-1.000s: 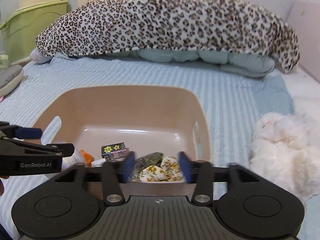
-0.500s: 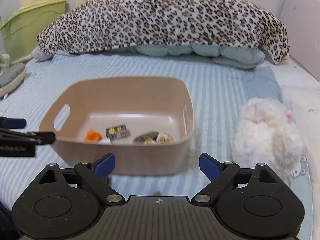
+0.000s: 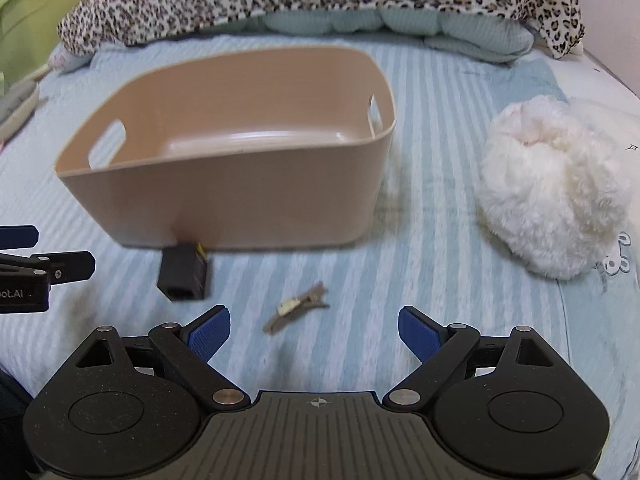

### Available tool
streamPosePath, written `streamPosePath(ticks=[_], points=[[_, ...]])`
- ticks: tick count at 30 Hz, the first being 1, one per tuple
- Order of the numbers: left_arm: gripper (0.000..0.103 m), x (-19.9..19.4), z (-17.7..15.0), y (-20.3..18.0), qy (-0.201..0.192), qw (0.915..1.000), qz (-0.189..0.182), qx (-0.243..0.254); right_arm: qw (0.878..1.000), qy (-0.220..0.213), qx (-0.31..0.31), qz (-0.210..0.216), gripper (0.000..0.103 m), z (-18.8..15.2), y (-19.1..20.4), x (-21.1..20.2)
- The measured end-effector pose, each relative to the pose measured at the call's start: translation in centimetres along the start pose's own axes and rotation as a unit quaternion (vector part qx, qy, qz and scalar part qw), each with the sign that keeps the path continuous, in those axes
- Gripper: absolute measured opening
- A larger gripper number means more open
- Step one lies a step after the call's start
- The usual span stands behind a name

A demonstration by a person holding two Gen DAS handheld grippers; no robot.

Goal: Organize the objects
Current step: 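Grasp the black cube with left tool while right tool grasps the hair clip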

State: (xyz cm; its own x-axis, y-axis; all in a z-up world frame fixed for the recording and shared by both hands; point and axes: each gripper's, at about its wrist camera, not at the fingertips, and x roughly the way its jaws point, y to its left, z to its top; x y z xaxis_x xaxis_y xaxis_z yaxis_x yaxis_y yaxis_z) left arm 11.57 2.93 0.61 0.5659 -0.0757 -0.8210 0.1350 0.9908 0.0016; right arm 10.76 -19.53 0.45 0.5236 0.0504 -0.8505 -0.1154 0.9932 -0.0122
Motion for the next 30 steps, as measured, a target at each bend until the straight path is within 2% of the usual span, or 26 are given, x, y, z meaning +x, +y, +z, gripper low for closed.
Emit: streamPosePath(ticks=[7,12,18,24,30], points=[[0.088,2.5,-0.1,0.1,0.041,0.9986,-0.018,-0.028,0.999,0.033,0.002,-0.013,0.092,-0.8,0.1,2.5],[0.088,3.0,0.5,-0.7,0.035,0.9986,-0.028,-0.029,0.999,0.043,0.005,-0.013,0.092,-0.8,-0.1,3.9],[0.088,4.3,1.5,-2.0,0.045,0.9965,-0.059,-0.037,0.999,0.050,0.005,-0.009,0.092,-0.9,0.0,4.8],[0.088,6.4,2.0,-3.2,0.050,0.9960,-0.054,-0.050,0.998,0.055,-0.002,-0.007,0.092,-1.2,0.2,5.3],[0.087,8.6,1.4,-2.8,0.067,0.9948,-0.034,-0.068,0.999,0.038,0.012,0.009,0.093,-1.0,0.3,5.4]])
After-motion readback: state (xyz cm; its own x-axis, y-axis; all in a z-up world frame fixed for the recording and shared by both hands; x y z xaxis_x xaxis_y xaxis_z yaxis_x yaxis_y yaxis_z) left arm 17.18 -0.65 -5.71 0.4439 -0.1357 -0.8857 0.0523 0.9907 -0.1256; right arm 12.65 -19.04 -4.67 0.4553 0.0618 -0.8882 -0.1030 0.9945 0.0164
